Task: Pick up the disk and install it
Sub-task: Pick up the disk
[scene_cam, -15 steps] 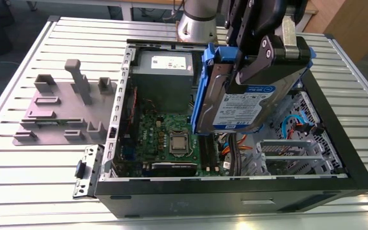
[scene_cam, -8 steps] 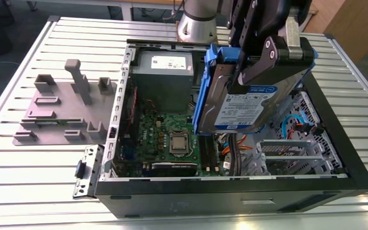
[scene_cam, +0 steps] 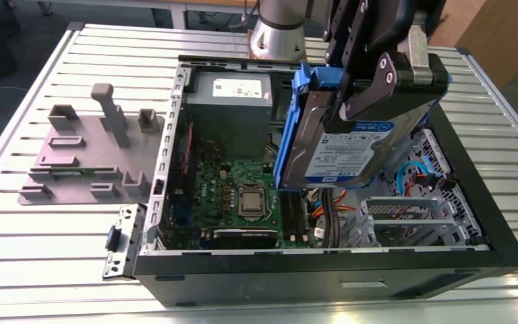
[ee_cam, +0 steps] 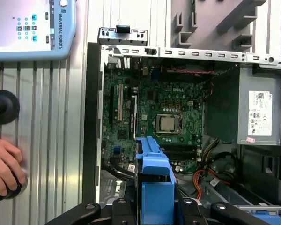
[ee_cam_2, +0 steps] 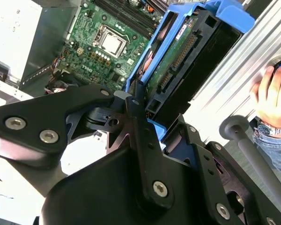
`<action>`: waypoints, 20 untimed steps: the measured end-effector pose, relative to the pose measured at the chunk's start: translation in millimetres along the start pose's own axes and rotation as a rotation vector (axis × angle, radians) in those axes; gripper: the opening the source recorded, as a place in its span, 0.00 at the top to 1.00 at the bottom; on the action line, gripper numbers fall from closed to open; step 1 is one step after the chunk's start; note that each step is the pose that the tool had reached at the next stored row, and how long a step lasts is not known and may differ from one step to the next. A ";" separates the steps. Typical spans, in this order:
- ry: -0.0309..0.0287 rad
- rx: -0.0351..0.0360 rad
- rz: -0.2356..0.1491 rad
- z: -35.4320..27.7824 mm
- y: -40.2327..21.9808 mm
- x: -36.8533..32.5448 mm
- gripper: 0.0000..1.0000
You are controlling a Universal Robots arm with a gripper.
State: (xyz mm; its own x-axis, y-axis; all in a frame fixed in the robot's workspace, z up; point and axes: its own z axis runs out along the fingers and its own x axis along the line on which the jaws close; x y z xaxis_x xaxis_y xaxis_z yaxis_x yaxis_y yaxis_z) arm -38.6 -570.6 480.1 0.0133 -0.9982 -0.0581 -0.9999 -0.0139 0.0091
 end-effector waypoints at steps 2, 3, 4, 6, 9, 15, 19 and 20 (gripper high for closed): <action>0.0000 0.0000 0.000 0.1 -0.7 0.1 0.64; 0.0001 0.0000 0.000 0.1 -1.1 0.1 0.64; 0.0001 0.0000 0.000 0.1 -1.4 0.1 0.64; 0.0001 0.0000 0.000 0.1 -2.2 0.2 0.64; 0.0001 0.0000 0.000 0.2 -3.3 0.3 0.64; 0.0001 0.0000 0.000 0.3 -5.3 0.5 0.64; 0.0001 0.0000 0.000 0.4 -6.6 0.6 0.64; 0.0001 0.0000 0.000 0.5 -7.0 0.6 0.64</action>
State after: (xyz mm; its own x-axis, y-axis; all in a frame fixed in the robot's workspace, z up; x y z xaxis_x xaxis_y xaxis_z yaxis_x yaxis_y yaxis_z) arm -31.6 -571.1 479.6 0.0132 -0.9982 -0.0580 -0.9999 -0.0138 0.0091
